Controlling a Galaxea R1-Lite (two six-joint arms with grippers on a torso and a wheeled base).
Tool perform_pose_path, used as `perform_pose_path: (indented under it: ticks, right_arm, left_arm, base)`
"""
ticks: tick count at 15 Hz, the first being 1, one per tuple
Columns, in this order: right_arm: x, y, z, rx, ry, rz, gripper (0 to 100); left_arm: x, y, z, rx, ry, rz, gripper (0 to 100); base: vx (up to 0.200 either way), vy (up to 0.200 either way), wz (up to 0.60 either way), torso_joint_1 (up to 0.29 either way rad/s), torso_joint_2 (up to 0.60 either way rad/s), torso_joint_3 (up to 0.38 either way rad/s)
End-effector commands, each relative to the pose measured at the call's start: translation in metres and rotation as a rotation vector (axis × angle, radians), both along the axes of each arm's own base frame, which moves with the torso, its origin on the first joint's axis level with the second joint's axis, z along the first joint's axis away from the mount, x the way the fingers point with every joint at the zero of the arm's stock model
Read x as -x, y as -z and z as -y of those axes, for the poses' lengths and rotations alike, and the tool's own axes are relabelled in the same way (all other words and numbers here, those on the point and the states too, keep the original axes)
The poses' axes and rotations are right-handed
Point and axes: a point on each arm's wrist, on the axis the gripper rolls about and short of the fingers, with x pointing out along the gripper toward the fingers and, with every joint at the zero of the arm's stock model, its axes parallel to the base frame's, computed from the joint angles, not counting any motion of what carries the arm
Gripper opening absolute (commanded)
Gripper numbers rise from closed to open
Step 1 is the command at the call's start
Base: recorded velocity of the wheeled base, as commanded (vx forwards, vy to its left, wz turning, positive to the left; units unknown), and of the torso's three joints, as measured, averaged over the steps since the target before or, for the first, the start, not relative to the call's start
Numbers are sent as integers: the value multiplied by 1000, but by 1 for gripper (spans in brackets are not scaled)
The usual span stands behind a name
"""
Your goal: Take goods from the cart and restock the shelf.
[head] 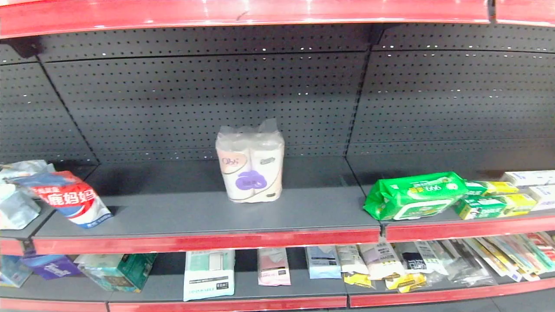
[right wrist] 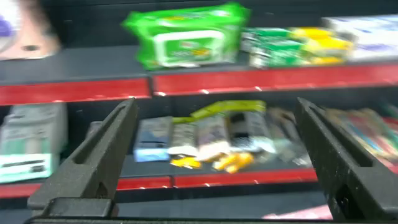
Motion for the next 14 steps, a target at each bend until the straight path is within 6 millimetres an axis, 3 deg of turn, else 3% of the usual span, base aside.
perform_pose_path:
  ticks: [1, 14]
  right_arm:
    - [0, 0, 0, 0, 1, 1, 100]
    - [0, 0, 0, 0, 1, 2, 100]
  left_arm:
    - [0, 0, 0, 0, 0, -2, 100]
    - [0, 0, 0, 0, 0, 0, 100]
  base:
    - [0, 0, -600, 2, 2, 7]
    - [0, 0, -600, 1, 3, 2]
